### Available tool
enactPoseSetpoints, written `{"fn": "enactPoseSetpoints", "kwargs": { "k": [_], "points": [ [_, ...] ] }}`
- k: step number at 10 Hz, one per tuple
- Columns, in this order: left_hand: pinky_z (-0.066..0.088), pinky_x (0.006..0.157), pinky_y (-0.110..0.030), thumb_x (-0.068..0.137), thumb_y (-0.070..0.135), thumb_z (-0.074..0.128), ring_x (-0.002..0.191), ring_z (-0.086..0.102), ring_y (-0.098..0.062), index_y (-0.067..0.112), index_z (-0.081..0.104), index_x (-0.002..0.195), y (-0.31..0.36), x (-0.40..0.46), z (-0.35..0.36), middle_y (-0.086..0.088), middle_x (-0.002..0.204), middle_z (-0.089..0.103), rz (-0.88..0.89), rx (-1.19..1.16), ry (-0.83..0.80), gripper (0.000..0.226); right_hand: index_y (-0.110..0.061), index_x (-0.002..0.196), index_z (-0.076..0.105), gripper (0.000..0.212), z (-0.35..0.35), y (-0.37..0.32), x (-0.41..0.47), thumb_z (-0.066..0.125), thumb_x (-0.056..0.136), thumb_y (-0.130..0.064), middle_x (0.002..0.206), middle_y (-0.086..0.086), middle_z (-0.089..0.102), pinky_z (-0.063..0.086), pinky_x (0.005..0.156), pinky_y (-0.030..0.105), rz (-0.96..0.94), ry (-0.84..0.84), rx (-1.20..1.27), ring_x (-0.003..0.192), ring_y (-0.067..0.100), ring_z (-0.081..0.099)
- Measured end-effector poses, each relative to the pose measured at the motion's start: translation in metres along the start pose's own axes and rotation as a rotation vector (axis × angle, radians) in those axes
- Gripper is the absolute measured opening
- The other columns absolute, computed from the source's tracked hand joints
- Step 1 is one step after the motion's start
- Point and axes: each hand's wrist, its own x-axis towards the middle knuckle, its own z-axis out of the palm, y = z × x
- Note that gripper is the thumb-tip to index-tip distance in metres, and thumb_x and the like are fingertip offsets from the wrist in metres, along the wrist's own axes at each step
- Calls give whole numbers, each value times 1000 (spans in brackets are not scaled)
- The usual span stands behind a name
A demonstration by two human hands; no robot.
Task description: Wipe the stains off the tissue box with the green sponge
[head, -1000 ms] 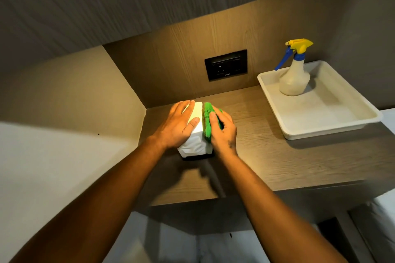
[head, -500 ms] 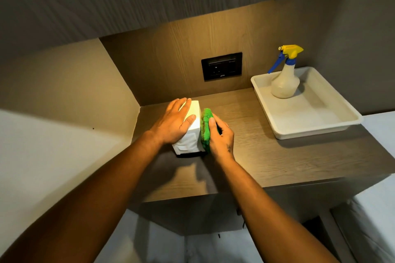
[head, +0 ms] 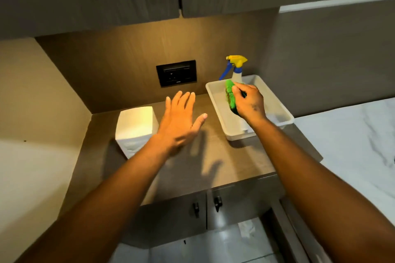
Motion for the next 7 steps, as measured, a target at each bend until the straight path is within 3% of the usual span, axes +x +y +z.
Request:
{"fn": "enactPoseSetpoints", "kwargs": {
  "k": [1, 3, 4, 5, 6, 7],
  "points": [
    [-3, 125, -54, 100, 63, 23, 156, 0, -29, 9, 8, 161, 15, -3, 43, -13, 169, 11, -79, 10, -87, 83, -18, 111, 73, 30, -1, 21, 22, 50, 98, -32, 116, 16, 67, 48, 85, 33, 41, -144, -240, 104, 33, 62],
    [2, 125, -54, 100, 65, 25, 156, 0, -30, 7, 2, 160, 19, -21, 91, -14, 170, 6, -243, 11, -198, 87, -17, 112, 57, 39, 22, 50, 28, 52, 92, -50, 111, 9, 62, 48, 88, 41, 241, -282, -409, 101, 32, 60],
    [3, 125, -54, 100, 65, 25, 156, -2, -30, 7, -1, 160, 18, -24, 99, -14, 170, 2, -271, -7, -236, 88, -21, 122, 57, 40, 32, 62, 22, 56, 92, -46, 122, 12, 51, 45, 92, 45, 193, -521, -692, 108, 31, 51],
    [1, 126, -51, 100, 64, 24, 156, -3, -30, 5, -1, 160, 18, -30, 109, -15, 170, 0, -291, 0, -267, 88, -23, 133, 51, 45, 40, 72, 24, 56, 93, -44, 130, 15, 42, 42, 95, 47, 150, -626, -807, 117, 34, 43],
    [-1, 126, -49, 99, 66, 20, 156, -4, -30, 5, 1, 160, 20, -39, 113, -15, 170, 0, -294, 27, -273, 88, -22, 138, 46, 51, 38, 64, 25, 55, 94, -47, 133, 15, 40, 39, 101, 48, 160, -691, -828, 119, 35, 43],
    [-1, 126, -47, 99, 66, 20, 156, -4, -30, 4, 1, 160, 21, -38, 114, -16, 170, 1, -296, 37, -252, 89, -26, 146, 34, 62, 30, 54, 22, 52, 93, -53, 153, 18, 26, 25, 112, 61, 135, -666, -844, 136, 45, 32]
  ]
}}
